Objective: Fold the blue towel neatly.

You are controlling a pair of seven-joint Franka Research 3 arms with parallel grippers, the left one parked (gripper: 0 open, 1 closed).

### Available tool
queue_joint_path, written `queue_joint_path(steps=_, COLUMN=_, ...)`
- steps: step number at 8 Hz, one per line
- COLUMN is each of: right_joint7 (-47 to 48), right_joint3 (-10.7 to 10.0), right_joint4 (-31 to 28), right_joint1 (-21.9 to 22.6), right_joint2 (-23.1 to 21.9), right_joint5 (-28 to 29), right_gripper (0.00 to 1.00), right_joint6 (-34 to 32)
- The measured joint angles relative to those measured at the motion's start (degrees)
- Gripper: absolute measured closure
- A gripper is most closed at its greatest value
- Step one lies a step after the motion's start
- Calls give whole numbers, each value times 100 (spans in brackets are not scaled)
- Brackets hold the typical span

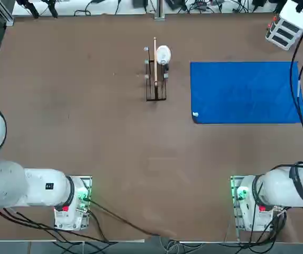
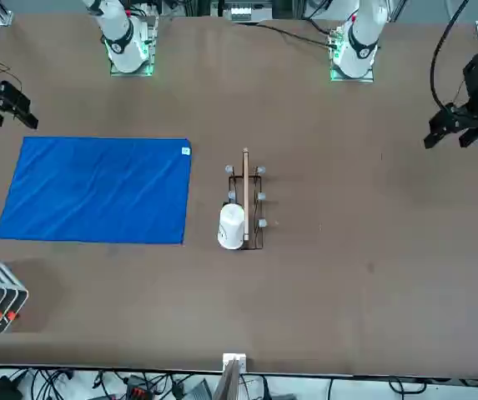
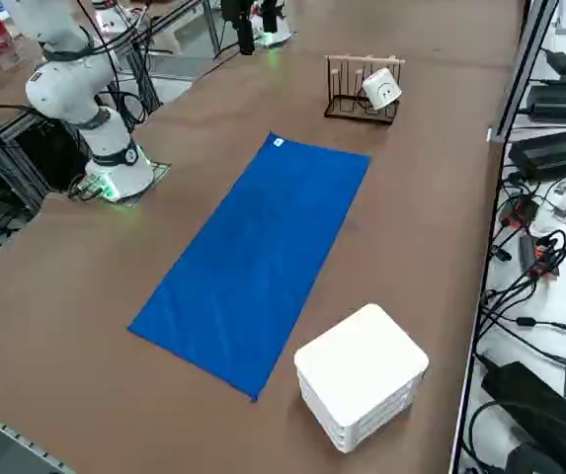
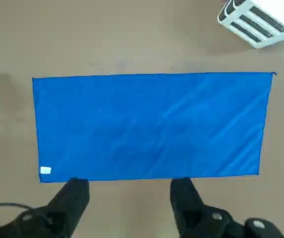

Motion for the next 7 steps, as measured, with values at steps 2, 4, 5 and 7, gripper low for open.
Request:
queue_joint_path(steps=2, right_joint7=0, right_joint3=-2, right_joint4=0, right_joint1=-1, right_joint2=0, right_joint5=-74, right_gripper=0, right_joint6=0)
queue_joint_path(steps=4, right_joint7=0, right_joint3=-3, right_joint4=1, right_joint1=-1, right_joint2=8, right_joint5=-82, right_gripper=0, right_joint6=0)
queue_joint_path(steps=5, right_joint7=0, right_joint3=-3, right_joint4=0, right_joint1=-1, right_joint2=20, right_joint5=-83, right_gripper=0, right_joint6=0)
queue_joint_path(steps=7, right_joint7=0, right_joint3=-2, right_joint4=0, right_joint1=-1, right_joint2=31, right_joint5=-139, right_gripper=0, right_joint6=0)
